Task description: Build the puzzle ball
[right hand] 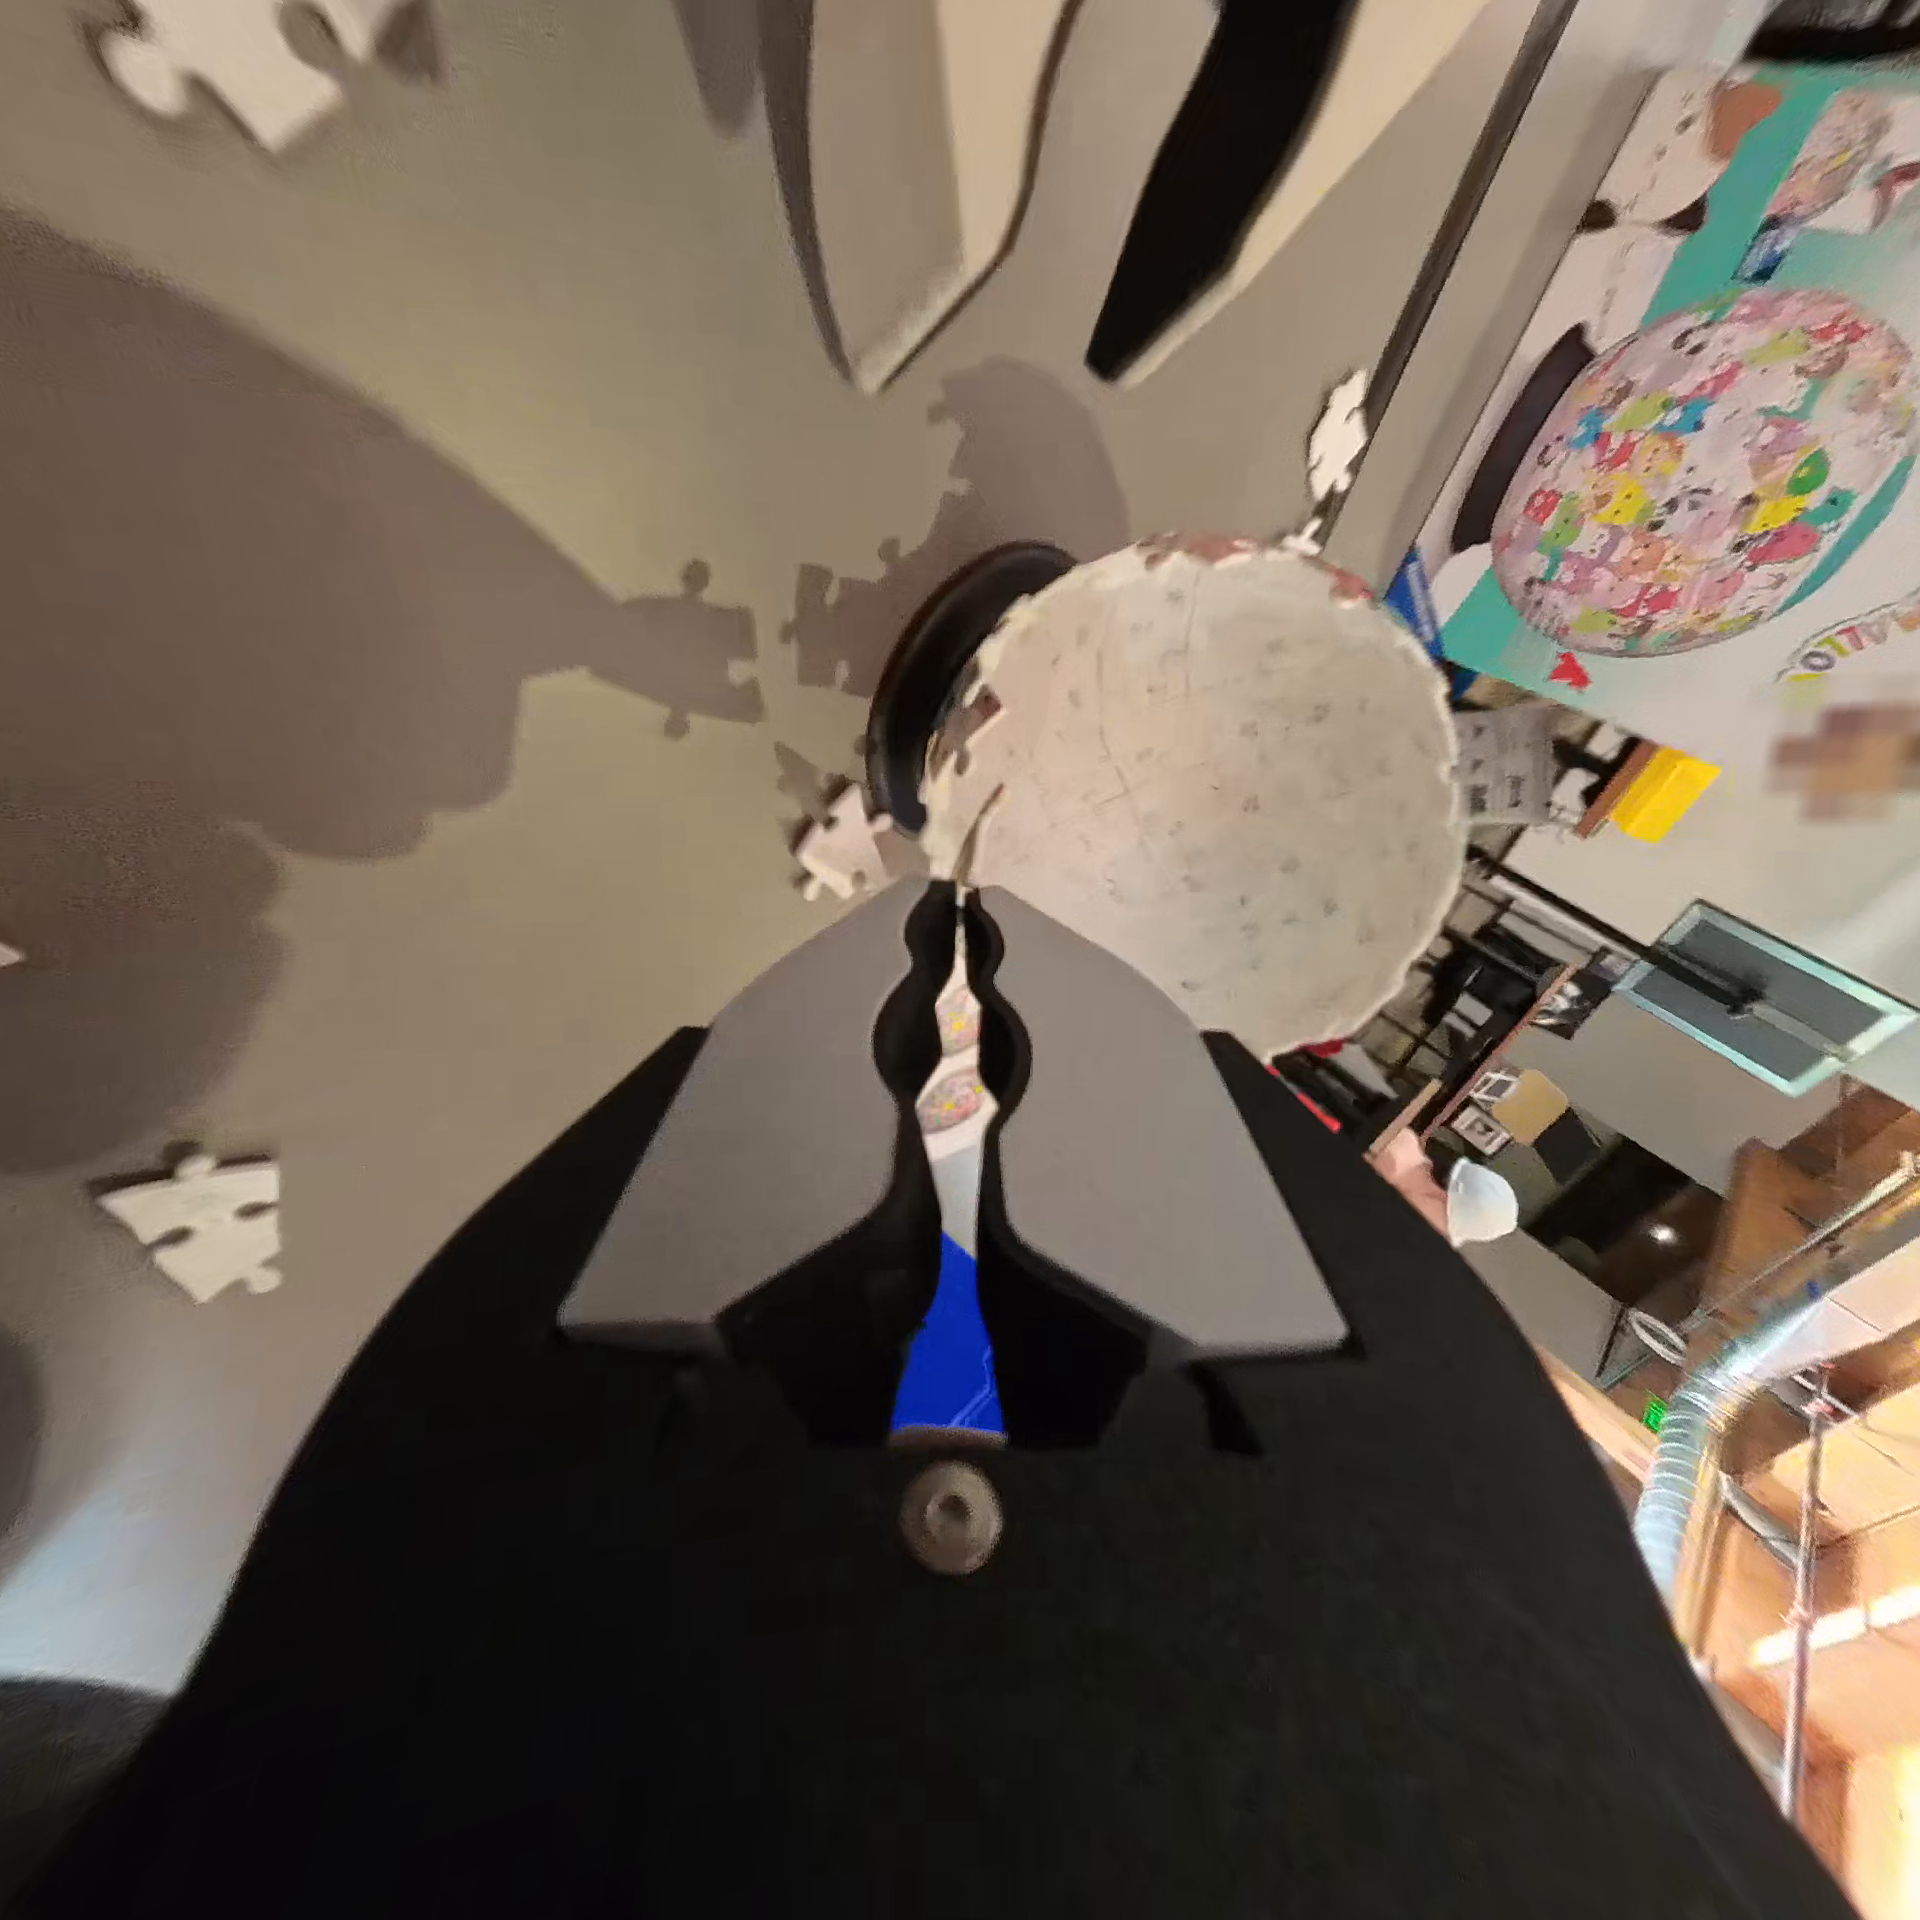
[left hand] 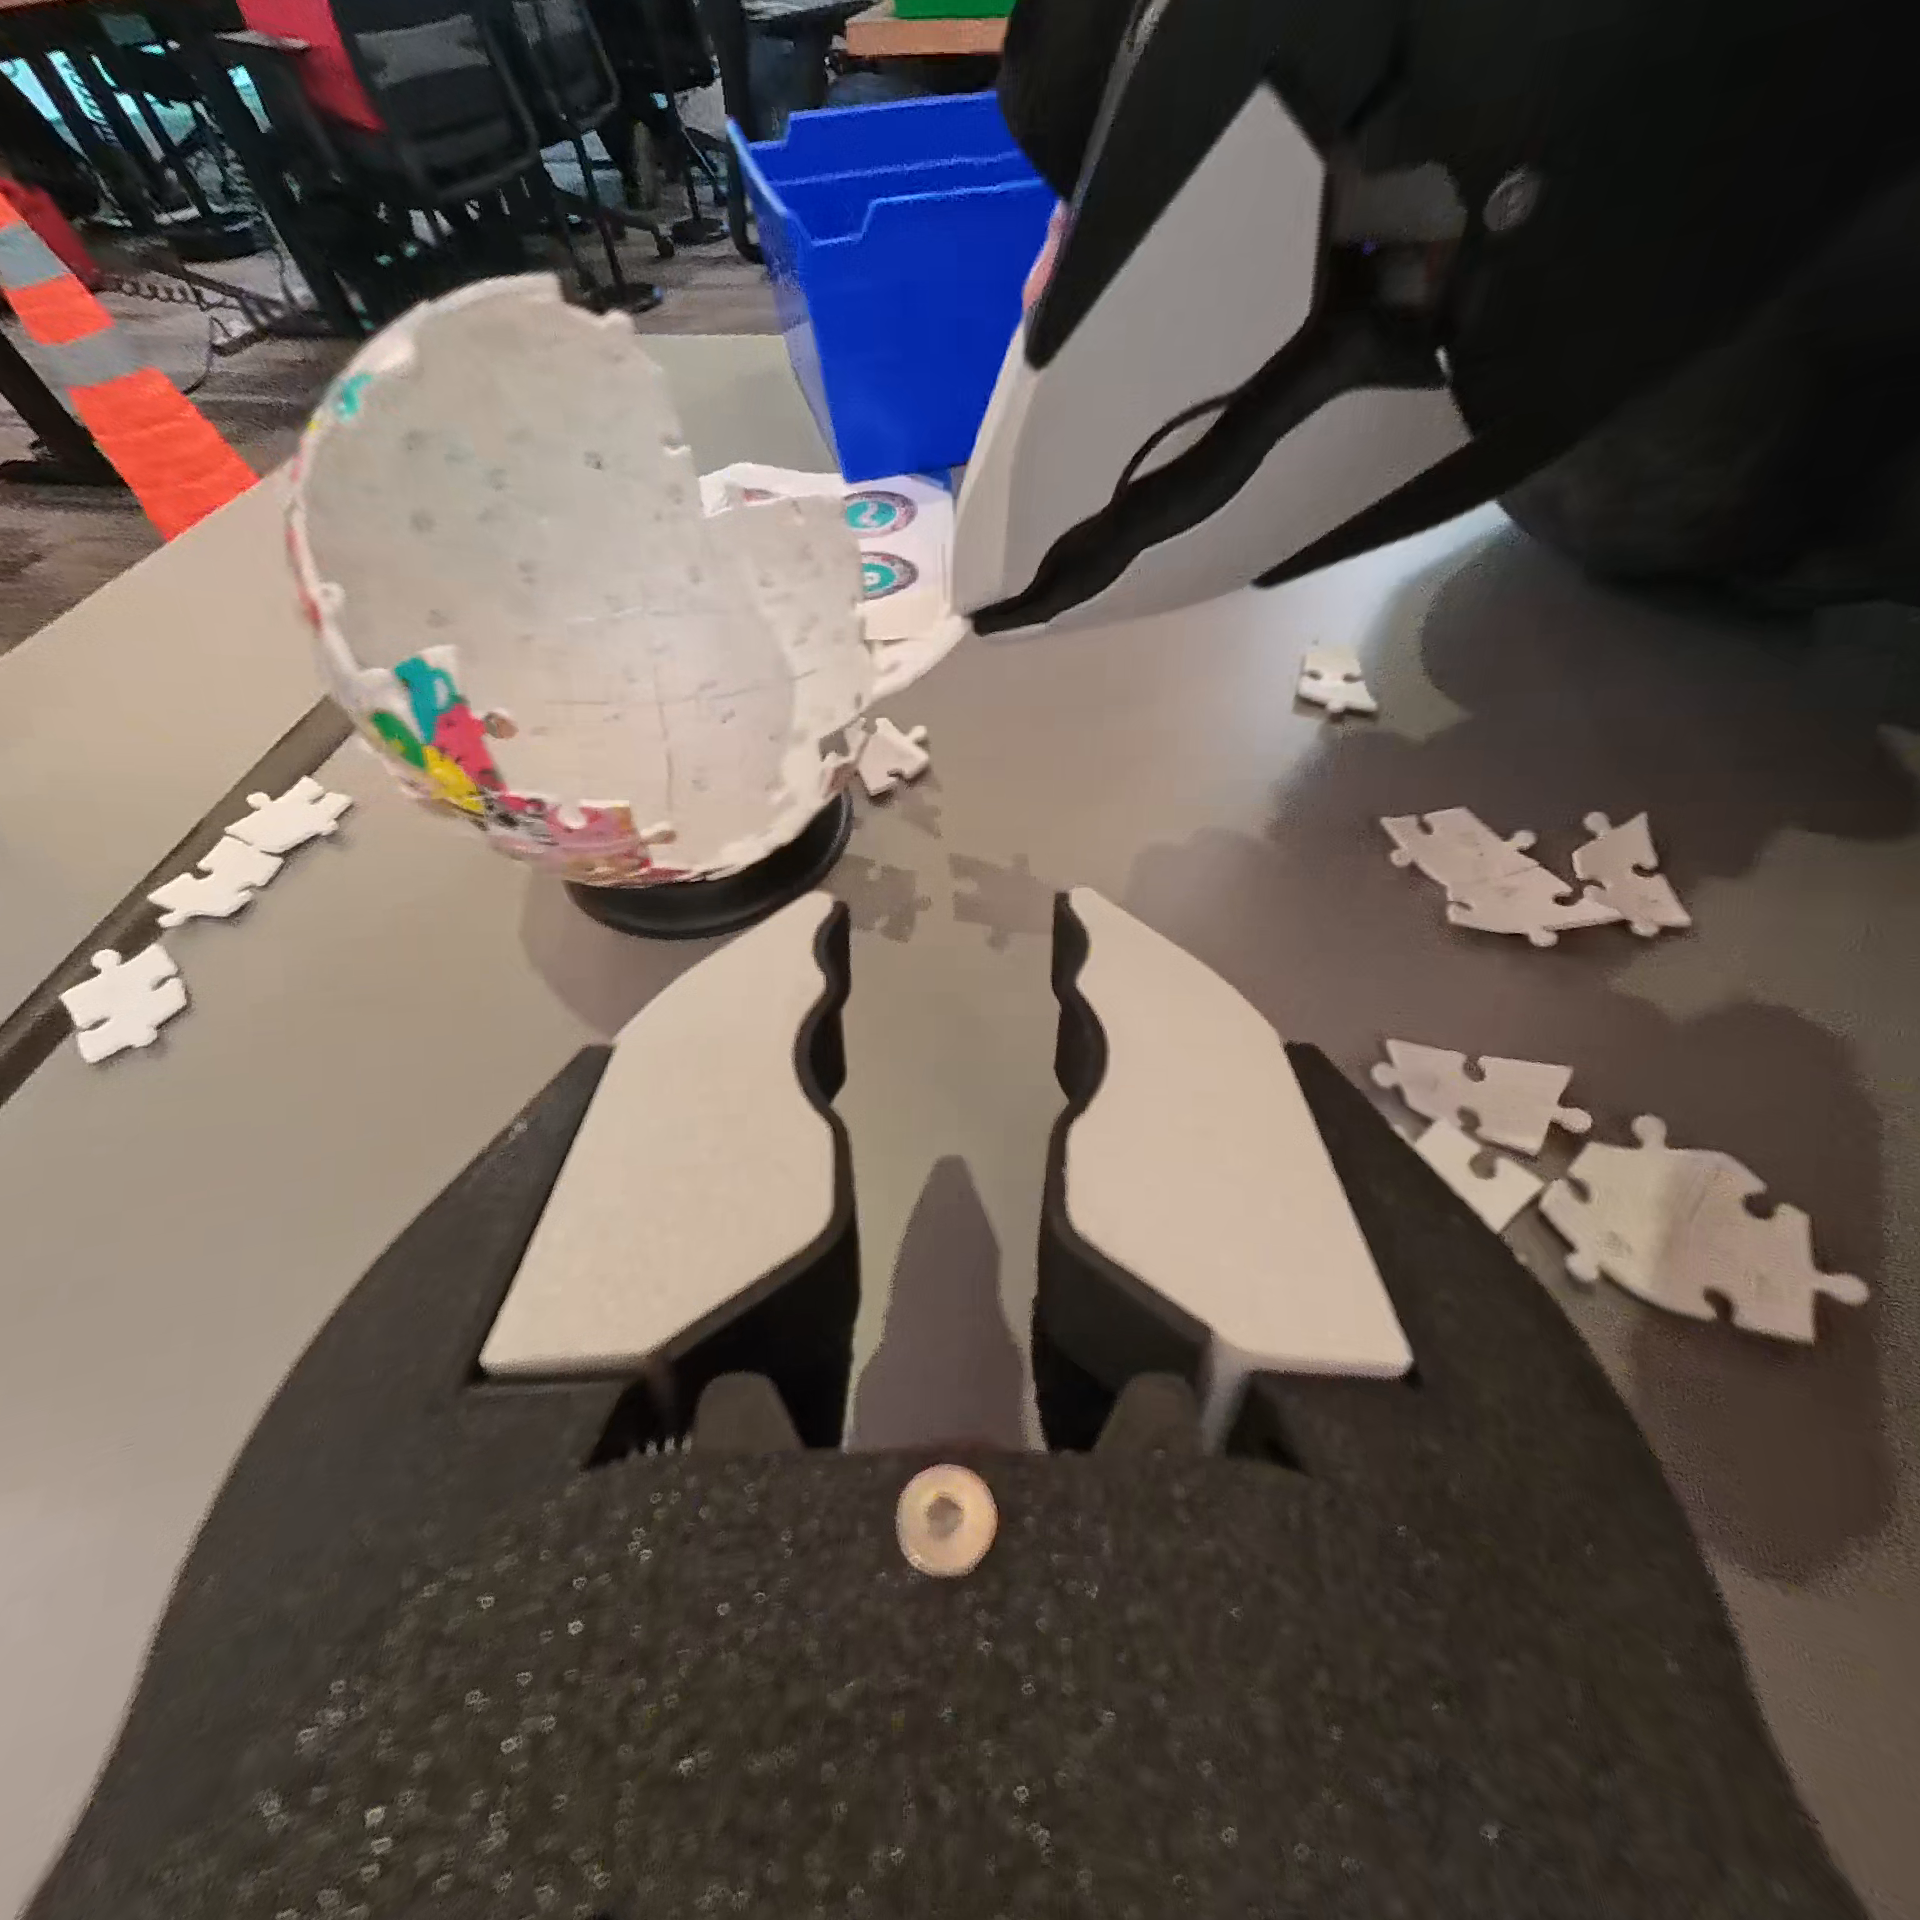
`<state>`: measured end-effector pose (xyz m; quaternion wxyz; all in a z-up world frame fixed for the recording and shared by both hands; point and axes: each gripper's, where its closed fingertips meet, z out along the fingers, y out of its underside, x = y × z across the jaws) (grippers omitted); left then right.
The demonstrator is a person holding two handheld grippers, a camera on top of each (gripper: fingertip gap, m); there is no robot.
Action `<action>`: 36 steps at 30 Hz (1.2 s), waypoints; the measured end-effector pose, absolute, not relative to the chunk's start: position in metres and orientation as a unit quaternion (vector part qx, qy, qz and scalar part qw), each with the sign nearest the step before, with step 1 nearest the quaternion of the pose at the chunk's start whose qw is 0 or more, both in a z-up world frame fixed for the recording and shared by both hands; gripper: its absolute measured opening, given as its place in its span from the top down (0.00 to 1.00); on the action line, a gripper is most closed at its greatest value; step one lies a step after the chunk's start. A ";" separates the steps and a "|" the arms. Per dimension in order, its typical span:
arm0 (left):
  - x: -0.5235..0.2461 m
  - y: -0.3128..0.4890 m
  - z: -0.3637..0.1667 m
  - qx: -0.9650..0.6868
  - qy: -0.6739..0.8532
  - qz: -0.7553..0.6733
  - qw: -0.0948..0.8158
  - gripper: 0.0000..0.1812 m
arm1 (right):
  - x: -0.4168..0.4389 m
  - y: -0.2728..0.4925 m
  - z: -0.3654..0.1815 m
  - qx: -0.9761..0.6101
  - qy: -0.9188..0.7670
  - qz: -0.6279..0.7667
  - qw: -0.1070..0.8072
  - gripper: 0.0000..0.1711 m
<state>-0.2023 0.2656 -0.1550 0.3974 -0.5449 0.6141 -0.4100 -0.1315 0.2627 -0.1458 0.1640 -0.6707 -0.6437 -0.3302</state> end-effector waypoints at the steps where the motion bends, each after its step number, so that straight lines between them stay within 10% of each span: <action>1: -0.203 0.269 -0.155 -0.546 0.614 -0.414 0.391 0.81 | -0.129 0.266 -0.147 -0.674 -0.643 -0.330 0.153 0.99; 8: -0.197 0.256 -0.175 -0.540 0.670 -0.415 0.295 0.95 | -0.120 0.284 -0.156 -0.659 -0.679 -0.302 0.118 0.99; 18: -0.149 0.270 -0.195 -0.316 0.759 -0.117 0.557 1.00 | -0.112 0.286 -0.181 -0.644 -0.714 -0.261 0.079 0.99; 36: -0.145 0.280 -0.180 -0.340 0.734 -0.193 0.556 1.00 | -0.113 0.283 -0.184 -0.660 -0.705 -0.247 0.081 0.99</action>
